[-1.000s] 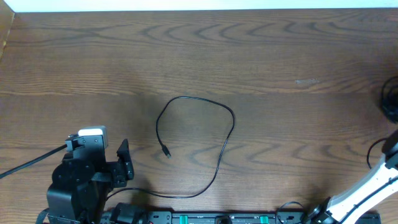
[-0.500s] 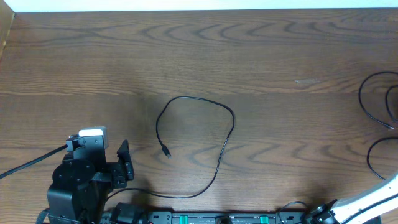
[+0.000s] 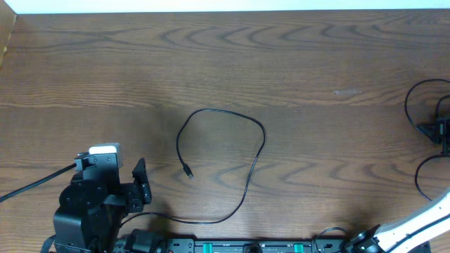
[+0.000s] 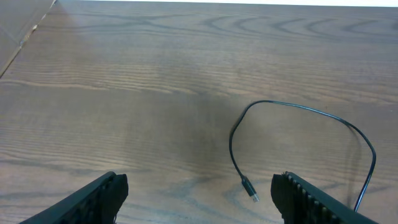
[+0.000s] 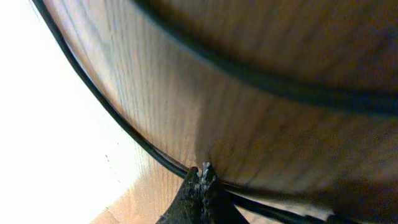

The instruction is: Untangle cables

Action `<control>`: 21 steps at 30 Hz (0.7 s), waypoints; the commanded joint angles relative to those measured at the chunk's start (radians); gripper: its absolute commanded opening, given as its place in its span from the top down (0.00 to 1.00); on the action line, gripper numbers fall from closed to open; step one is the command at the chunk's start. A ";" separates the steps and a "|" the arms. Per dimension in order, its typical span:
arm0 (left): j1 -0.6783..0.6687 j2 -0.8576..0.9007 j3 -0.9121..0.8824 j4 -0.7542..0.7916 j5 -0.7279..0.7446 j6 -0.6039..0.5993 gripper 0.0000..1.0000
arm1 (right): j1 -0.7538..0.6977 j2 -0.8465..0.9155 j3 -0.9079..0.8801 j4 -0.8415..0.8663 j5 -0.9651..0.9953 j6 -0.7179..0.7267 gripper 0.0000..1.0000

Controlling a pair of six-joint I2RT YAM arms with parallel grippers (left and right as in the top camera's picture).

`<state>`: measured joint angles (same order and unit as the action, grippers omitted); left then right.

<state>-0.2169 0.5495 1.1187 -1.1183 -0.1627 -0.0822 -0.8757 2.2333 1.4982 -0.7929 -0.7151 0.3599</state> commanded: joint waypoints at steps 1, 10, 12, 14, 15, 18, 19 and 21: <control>0.004 -0.002 -0.002 0.001 -0.002 -0.009 0.21 | 0.027 -0.057 -0.019 -0.013 0.028 -0.026 0.99; 0.004 -0.002 -0.002 0.000 0.037 -0.008 0.21 | 0.090 -0.247 -0.019 -0.011 0.132 -0.137 0.99; 0.004 -0.002 -0.002 0.000 0.043 -0.005 0.21 | 0.108 -0.299 -0.019 -0.011 0.212 -0.167 0.99; 0.004 -0.002 -0.002 0.000 0.043 -0.005 0.21 | 0.132 -0.344 -0.019 -0.006 0.282 -0.215 0.99; 0.004 -0.002 -0.002 0.000 0.043 -0.005 0.21 | 0.152 -0.365 -0.019 -0.005 0.324 -0.220 0.99; 0.004 -0.002 -0.002 0.000 0.043 -0.005 0.21 | 0.205 -0.367 -0.020 -0.015 0.356 -0.226 0.99; 0.004 -0.002 -0.002 0.000 0.043 -0.005 0.21 | 0.228 -0.360 -0.022 -0.038 0.373 -0.229 0.99; 0.004 -0.002 -0.002 0.000 0.043 -0.005 0.21 | 0.267 -0.343 -0.022 -0.092 0.412 -0.226 0.99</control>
<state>-0.2169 0.5495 1.1187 -1.1187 -0.1287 -0.0822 -0.6731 1.8584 1.4811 -0.8303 -0.4049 0.1696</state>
